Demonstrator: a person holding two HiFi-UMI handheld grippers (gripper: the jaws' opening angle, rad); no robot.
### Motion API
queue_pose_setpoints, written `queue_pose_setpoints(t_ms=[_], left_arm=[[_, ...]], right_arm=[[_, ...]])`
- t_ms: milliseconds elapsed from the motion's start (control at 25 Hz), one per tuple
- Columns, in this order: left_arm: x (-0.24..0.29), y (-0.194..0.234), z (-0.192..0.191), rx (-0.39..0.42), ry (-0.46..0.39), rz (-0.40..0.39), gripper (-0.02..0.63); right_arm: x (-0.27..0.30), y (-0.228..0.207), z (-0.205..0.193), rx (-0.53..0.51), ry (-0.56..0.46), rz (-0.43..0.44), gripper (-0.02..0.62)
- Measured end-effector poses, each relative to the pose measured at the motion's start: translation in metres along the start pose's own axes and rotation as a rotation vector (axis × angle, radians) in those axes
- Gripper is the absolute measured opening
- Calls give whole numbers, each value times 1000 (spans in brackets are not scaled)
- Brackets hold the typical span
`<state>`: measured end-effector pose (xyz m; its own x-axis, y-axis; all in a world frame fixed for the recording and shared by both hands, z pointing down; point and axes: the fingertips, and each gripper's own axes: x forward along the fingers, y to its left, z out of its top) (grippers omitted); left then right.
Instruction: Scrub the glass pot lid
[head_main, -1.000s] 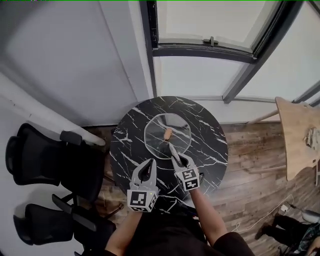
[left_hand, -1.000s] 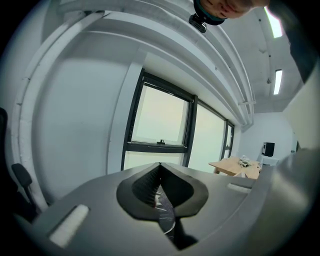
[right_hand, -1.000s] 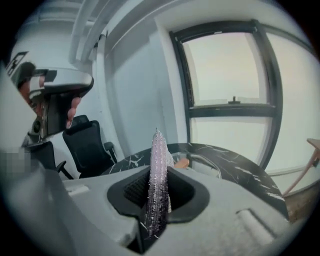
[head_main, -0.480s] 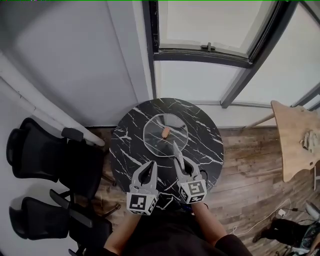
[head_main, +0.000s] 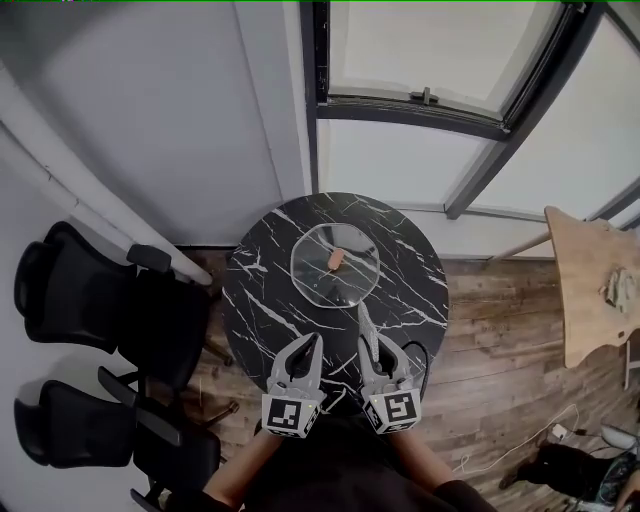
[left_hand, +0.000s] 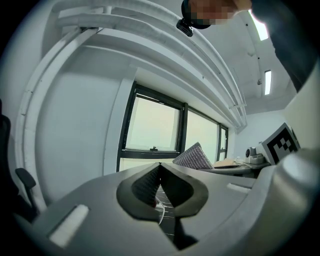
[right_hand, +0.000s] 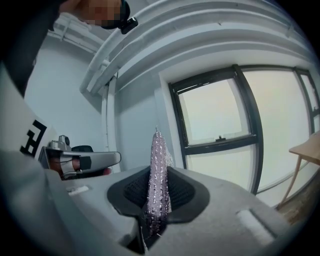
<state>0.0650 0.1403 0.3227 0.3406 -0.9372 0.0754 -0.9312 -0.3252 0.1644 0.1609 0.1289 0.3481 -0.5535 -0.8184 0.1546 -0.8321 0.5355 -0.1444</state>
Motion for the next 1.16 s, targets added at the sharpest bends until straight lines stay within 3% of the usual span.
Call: queue_pose_setpoints(t_ms=[1160], left_arm=[[-1,0,13,-13,-34,-8,3]], right_arm=[[2,8,4,-16,0,17,74]])
